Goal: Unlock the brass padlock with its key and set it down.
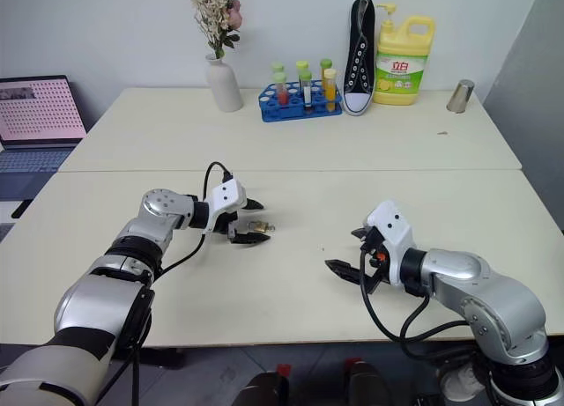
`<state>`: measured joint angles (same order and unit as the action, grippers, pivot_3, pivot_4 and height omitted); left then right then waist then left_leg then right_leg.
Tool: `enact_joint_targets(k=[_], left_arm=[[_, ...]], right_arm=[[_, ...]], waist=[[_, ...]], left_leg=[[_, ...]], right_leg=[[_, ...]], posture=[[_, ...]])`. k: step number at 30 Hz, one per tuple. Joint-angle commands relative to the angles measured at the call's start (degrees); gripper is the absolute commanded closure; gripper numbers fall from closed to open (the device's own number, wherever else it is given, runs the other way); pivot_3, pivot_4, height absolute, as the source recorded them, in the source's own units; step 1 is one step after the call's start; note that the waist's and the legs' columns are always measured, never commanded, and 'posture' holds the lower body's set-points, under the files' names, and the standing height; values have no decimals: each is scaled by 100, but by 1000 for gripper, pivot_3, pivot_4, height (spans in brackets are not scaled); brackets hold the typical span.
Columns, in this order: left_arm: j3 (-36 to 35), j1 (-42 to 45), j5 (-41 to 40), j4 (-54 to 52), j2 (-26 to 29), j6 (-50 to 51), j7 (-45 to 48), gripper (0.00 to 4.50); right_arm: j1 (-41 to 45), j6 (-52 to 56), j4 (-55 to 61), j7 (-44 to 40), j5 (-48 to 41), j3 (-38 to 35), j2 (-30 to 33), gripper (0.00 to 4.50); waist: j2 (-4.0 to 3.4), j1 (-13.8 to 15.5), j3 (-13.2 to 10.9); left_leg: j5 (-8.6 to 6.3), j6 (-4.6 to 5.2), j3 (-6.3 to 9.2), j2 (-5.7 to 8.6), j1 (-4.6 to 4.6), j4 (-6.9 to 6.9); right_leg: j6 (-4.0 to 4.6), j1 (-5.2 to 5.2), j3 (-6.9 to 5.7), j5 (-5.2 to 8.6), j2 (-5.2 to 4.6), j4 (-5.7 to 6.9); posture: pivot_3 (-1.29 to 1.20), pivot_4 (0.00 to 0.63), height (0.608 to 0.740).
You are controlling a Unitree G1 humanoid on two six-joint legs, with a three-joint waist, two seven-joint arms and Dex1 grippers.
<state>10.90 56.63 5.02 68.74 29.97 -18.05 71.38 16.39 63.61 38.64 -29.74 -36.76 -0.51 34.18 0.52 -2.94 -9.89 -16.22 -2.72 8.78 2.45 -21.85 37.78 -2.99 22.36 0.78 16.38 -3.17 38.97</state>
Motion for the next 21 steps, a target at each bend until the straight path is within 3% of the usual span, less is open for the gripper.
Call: enact_joint_targets(k=[1, 4, 13, 21], left_arm=[[104, 43, 245, 136, 137, -4, 198, 0], [149, 41, 338, 155, 145, -41, 236, 576], [287, -161, 546, 103, 230, -70, 366, 3480], [-17, -421, 148, -242, 227, -62, 582, 3549]], right_arm=[[5, -14, 235, 61, -128, -142, 24, 42], [10, -42, 207, 67, -150, -136, 43, 0], [55, -119, 137, 28, -153, -123, 83, 0], [67, -331, 50, -77, -66, -36, 149, 0]], waist=[[0, -17, 0], [0, -26, 0], [0, -32, 3], [-1, -65, 4]], left_leg=[[0, 0, 0, -1, 0, 0], [0, 0, 1, -1, 1, 0], [0, 1, 1, -2, 12, 1], [0, 1, 0, -5, 16, 0]], right_leg=[[0, 0, 0, 0, 1, 0], [0, 0, 0, 0, 1, 1], [-1, -8, 1, 0, 2, 5], [-1, -8, 4, 0, 6, 7]], posture=[[0, 150, 740], [0, 150, 740], [0, 150, 740], [0, 150, 740]])
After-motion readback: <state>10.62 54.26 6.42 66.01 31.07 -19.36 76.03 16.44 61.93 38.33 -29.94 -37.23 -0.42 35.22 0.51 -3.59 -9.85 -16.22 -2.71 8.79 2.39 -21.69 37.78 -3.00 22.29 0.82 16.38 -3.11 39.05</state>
